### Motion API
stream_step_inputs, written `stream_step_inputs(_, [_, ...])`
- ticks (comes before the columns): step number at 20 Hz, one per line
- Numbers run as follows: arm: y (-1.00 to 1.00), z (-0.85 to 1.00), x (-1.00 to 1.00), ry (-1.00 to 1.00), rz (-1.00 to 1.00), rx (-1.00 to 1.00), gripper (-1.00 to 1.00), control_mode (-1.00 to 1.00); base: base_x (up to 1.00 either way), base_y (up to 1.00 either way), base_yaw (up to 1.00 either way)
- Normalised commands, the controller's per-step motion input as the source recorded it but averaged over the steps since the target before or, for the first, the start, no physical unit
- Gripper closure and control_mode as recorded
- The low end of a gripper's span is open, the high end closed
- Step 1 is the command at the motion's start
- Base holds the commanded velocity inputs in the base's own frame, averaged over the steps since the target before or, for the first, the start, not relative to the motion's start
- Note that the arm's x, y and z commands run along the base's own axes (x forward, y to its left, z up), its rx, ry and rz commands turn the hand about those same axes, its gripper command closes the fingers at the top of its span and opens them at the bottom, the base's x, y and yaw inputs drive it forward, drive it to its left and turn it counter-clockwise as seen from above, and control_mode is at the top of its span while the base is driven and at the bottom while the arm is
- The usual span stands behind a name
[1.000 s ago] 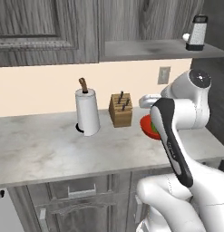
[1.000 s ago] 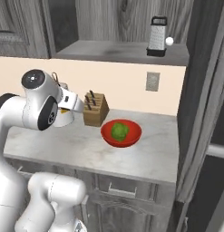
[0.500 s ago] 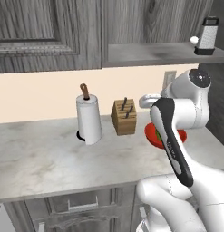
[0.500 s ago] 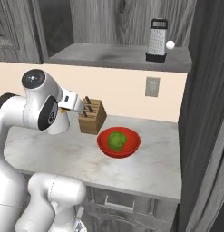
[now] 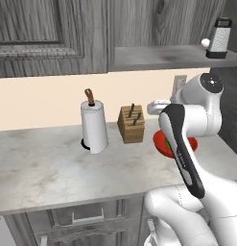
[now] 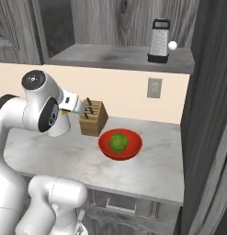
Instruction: Pick the cheese from the fridge and the cheese grater from the cabinet and place them next to the salad bowl.
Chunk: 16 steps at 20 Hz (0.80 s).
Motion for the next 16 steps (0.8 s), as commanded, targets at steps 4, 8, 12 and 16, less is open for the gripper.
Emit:
stream_step_inputs(4, [0.00, 0.00, 0.00, 0.00, 0.00, 0.00, 1.00, 1.00, 0.00, 0.00, 0.00])
stream_step_inputs(8, [0.00, -0.01, 0.00, 0.01, 0.00, 0.00, 1.00, -1.00, 0.00, 0.00, 0.00])
stream_step_inputs(12, [0.00, -0.05, 0.19, 0.00, 0.00, 0.00, 1.00, -1.00, 0.00, 0.00, 0.00])
stream_step_inputs(16, [0.04, -0.13, 0.38, 0.00, 0.00, 0.00, 1.00, -1.00, 0.00, 0.00, 0.00])
